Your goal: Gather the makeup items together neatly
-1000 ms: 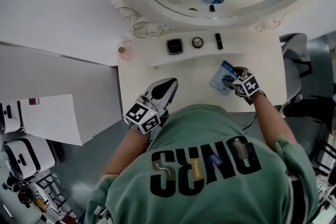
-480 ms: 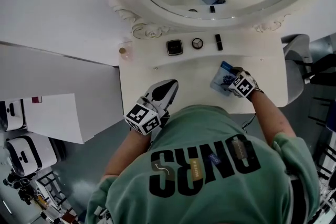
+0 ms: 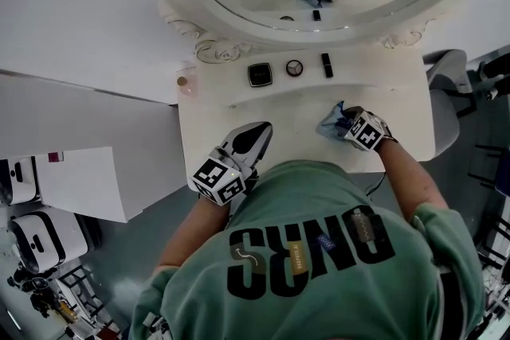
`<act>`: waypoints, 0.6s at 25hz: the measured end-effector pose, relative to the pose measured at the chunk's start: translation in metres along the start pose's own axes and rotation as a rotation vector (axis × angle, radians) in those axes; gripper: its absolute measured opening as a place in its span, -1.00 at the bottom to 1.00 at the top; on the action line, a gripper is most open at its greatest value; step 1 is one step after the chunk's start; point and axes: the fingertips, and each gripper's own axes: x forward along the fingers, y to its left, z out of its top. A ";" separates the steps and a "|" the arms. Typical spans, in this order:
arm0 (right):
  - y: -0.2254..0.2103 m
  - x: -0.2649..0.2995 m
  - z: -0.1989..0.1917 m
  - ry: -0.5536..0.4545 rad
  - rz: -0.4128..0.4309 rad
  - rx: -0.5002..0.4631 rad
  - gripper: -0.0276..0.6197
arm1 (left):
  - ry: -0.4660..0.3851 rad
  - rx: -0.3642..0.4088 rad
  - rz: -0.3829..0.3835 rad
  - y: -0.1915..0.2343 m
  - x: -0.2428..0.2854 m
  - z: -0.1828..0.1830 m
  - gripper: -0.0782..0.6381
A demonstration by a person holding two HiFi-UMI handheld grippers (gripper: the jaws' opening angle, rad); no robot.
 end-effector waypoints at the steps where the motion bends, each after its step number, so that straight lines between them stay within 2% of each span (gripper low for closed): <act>1: 0.001 -0.001 0.000 -0.003 0.005 -0.001 -0.53 | 0.001 0.001 -0.002 -0.001 0.001 0.000 -0.76; 4: 0.002 -0.009 0.003 -0.009 0.004 -0.035 -0.67 | 0.000 0.003 -0.003 -0.001 0.002 0.000 -0.76; 7: -0.009 -0.028 0.011 -0.038 -0.032 -0.069 -0.69 | -0.002 0.002 -0.003 0.000 0.001 0.002 -0.76; 15: -0.084 -0.112 0.048 -0.115 -0.141 -0.184 -0.69 | -0.011 -0.003 0.002 -0.002 0.000 0.001 -0.76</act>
